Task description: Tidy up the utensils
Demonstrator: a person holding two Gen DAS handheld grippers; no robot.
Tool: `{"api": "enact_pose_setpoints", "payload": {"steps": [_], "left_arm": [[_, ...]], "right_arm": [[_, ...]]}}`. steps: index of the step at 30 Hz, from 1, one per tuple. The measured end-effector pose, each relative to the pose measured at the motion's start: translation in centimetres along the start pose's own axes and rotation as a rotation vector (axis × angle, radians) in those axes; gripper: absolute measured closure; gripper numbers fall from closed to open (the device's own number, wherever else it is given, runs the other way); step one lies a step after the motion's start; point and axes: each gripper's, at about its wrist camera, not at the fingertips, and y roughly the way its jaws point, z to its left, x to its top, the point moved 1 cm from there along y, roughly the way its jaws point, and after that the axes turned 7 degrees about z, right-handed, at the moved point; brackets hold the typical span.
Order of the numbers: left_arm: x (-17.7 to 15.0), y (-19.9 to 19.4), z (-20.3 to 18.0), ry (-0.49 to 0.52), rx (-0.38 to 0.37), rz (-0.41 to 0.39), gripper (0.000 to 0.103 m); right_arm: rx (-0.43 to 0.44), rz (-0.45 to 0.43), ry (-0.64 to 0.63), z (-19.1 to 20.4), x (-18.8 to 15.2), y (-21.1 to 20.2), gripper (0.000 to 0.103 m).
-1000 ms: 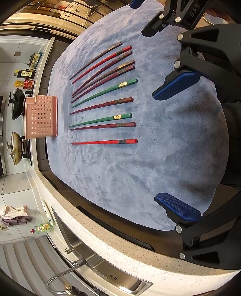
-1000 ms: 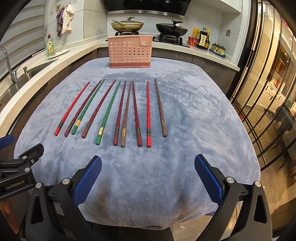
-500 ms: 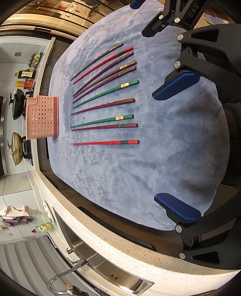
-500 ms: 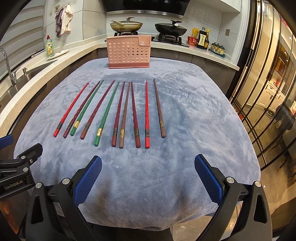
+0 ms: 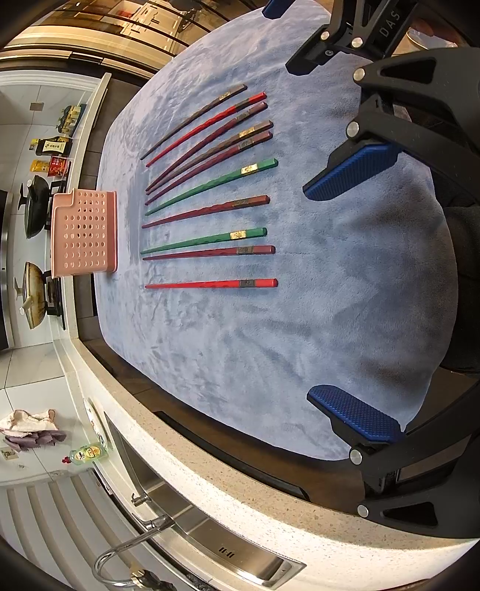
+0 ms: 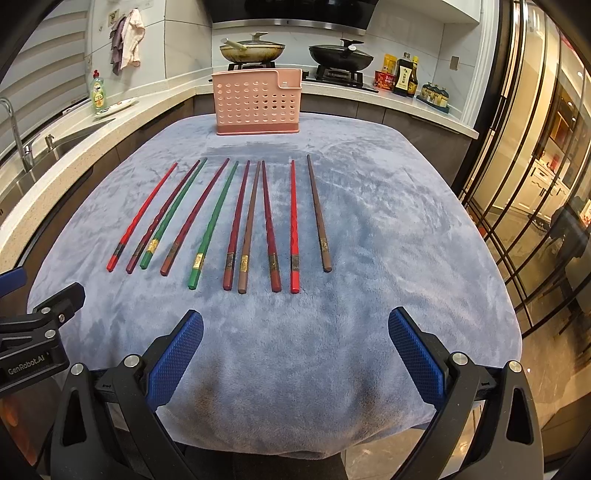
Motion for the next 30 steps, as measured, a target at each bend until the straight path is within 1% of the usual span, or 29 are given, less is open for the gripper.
{"api": "enact_pose_setpoints", "payload": {"steps": [30], "left_arm": [[-0.26, 0.24, 0.17, -0.007, 0.000, 0.004, 0.008]], "right_arm": [[0.001, 0.003, 0.000, 0.09, -0.21, 0.14, 0.007]]}}
